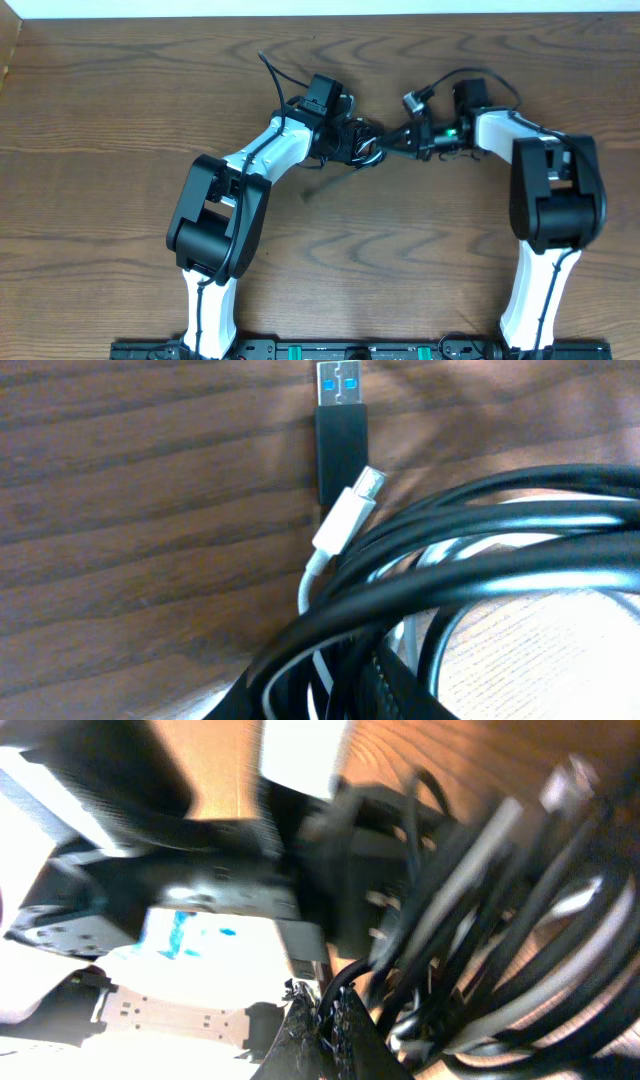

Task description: Untangle cables

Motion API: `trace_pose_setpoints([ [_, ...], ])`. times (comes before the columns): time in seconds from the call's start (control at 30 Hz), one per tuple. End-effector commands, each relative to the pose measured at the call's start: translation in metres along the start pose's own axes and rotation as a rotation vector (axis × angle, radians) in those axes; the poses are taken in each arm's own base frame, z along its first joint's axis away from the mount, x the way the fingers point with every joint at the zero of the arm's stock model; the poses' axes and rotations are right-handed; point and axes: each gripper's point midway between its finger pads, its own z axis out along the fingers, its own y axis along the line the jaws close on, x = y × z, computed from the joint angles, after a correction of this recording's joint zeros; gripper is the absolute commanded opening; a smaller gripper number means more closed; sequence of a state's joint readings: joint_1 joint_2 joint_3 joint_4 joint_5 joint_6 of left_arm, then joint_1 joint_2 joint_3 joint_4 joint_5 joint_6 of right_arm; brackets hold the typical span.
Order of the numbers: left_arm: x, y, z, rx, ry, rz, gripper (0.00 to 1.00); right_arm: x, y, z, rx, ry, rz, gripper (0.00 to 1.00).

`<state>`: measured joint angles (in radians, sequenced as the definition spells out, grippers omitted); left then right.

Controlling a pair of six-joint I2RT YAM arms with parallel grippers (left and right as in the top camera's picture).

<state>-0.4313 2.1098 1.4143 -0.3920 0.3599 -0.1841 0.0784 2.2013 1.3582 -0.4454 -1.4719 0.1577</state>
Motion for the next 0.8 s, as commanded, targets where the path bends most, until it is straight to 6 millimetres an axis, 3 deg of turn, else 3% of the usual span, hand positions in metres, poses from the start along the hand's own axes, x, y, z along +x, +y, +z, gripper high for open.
trace_pose_setpoints([
  [0.0, 0.011, 0.01, 0.009, -0.049, 0.036, -0.005, 0.24, -0.011, 0.05, -0.012, -0.086, -0.01, -0.087, 0.01],
  [0.33, 0.007, 0.026, 0.008, -0.142, 0.014, -0.003, 0.29, -0.028, 0.059, -0.013, -0.087, -0.012, -0.085, 0.01],
  [0.53, 0.007, 0.025, 0.007, -0.137, 0.013, -0.003, 0.29, -0.028, 0.059, -0.013, -0.087, -0.015, -0.129, 0.01],
  [0.63, -0.001, 0.02, -0.003, -0.122, -0.012, 0.0, 0.49, -0.027, 0.058, -0.014, -0.086, -0.018, -0.148, 0.07],
  [0.7, -0.015, 0.011, -0.023, -0.097, -0.059, 0.004, 0.56, -0.027, 0.05, -0.015, -0.052, -0.035, -0.155, 0.16],
  [0.77, -0.024, 0.005, -0.039, -0.09, -0.096, 0.011, 0.62, -0.027, 0.037, -0.015, 0.013, -0.057, -0.134, 0.18],
])
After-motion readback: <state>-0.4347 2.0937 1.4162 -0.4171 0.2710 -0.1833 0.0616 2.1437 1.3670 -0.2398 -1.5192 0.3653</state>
